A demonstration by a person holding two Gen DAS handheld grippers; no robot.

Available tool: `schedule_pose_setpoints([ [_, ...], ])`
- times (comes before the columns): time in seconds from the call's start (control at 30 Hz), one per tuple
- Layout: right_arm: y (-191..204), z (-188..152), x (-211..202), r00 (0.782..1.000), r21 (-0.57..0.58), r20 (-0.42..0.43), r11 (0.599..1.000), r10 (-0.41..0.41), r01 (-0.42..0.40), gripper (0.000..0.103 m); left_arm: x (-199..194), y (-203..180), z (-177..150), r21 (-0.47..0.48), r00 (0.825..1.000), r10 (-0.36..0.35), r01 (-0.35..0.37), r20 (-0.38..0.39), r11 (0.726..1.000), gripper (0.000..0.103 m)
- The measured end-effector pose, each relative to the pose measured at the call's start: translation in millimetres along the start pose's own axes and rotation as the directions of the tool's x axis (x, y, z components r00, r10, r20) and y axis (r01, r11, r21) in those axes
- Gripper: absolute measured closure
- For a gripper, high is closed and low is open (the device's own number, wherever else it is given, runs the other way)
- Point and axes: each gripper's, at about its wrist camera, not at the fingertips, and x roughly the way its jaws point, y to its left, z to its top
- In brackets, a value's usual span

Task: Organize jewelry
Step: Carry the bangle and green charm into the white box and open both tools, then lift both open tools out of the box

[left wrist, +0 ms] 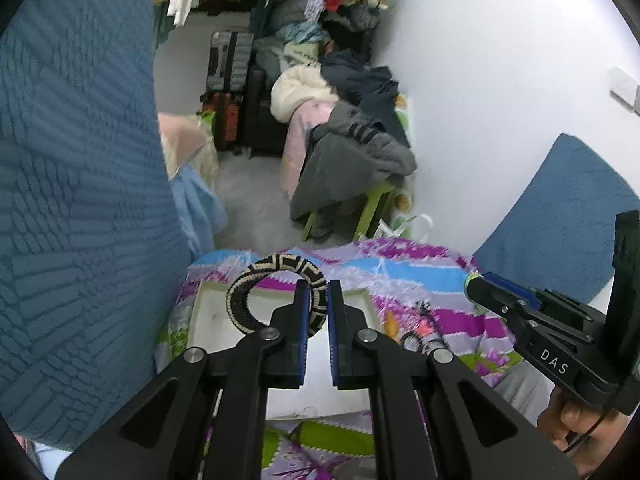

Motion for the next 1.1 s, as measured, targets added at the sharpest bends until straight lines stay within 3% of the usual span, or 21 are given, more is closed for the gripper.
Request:
schedule_pose_setpoints([
  [0.2,16,-18,38,0.997,-0.014,-0.080,1.000,0.015,-0.016,0.087,30,26,-24,-0.030,0.996,0.021,-0.024,-0.081,0.999,0.095],
  [0.43,27,-46,85,0.981,-0.029,-0.193,0.999,0.028,-0.035,0.087,64,55,-51,-0.084,0.981,0.048,-0.065,-0.189,0.994,0.095],
  [0.8,30,-68,110,0.965,-0.034,-0.256,0.997,0.056,-0.067,0.085,79,68,-72,-0.105,0.961,0.080,-0.111,-0.264,0.988,0.091],
  [0.83,30,-67,109,0.966,-0.038,-0.255,0.997,0.053,-0.064,0.083,78,68,-72,-0.109,0.960,0.081,-0.114,-0.268,0.987,0.081],
  [0.87,29,-66,107,0.967,-0.039,-0.252,0.997,0.050,-0.062,0.071,76,68,-72,-0.114,0.960,0.080,-0.114,-0.267,0.987,0.064],
  [0.9,28,-64,103,0.969,-0.035,-0.240,0.997,0.059,-0.069,0.067,74,68,-71,-0.116,0.962,0.083,-0.117,-0.259,0.986,0.056],
  [0.97,26,-60,97,0.972,-0.032,-0.226,0.997,0.067,-0.076,0.067,65,65,-68,-0.121,0.967,0.098,-0.129,-0.235,0.984,0.036],
  [1.03,23,-54,84,0.978,-0.036,-0.197,0.997,0.062,-0.071,0.066,57,62,-64,-0.131,0.972,0.091,-0.121,-0.215,0.984,0.029],
  [1.1,21,-47,74,0.982,-0.037,-0.174,0.996,0.069,-0.076,0.066,48,58,-60,-0.137,0.976,0.089,-0.117,-0.197,0.984,0.029],
])
